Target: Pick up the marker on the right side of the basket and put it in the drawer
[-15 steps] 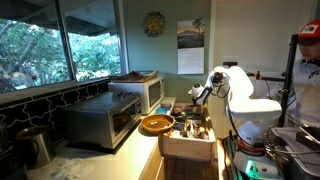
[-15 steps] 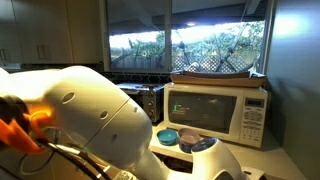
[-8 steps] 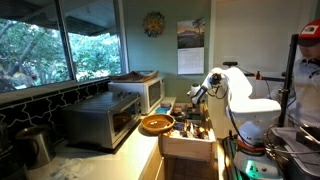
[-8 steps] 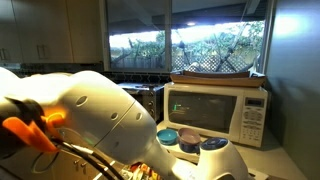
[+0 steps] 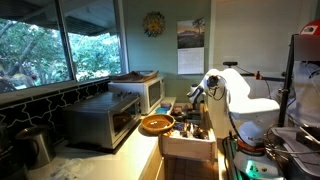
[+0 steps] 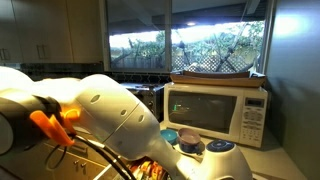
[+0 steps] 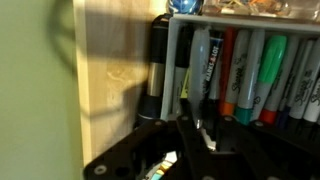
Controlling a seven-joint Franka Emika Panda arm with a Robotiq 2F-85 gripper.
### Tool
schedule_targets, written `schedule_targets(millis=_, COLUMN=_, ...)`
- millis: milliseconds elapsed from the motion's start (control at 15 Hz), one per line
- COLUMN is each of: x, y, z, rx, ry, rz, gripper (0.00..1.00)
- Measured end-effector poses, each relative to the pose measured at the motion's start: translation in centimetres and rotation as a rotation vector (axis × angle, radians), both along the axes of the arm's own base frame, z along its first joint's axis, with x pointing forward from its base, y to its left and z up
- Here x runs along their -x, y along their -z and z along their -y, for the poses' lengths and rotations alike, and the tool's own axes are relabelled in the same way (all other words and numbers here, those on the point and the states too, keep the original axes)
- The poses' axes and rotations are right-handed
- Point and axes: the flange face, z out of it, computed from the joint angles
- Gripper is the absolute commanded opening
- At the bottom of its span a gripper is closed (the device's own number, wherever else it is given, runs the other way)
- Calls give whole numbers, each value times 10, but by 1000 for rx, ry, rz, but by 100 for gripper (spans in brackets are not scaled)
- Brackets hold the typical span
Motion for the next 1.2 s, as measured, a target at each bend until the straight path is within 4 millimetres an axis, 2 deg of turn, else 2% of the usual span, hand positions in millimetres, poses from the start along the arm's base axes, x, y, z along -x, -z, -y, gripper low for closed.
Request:
schedule_targets(millis=533, x=-3, y=10, z=0, rx=-34, ry=-3, rz=-46, gripper=5)
schedule_targets(millis=600, x=-3, y=11, z=0, rx=-36, ry=-3, rz=-49, gripper=44)
schedule_targets(millis=667, x=-4, y=13, z=0, rx=-38, ry=-3, rz=-52, gripper=45)
schedule_targets(millis=1000, x=-1, y=15, z=3, rx=-39, ry=9, rz=-64, gripper=81)
schedule_targets(millis=1133, x=0, y=3, z=5, rx=-23, ry=12, rz=-50, gripper=96)
schedule_targets(millis=1200, x=0, y=-9, z=6, rx=-4, ry=9, rz=-27, gripper=100)
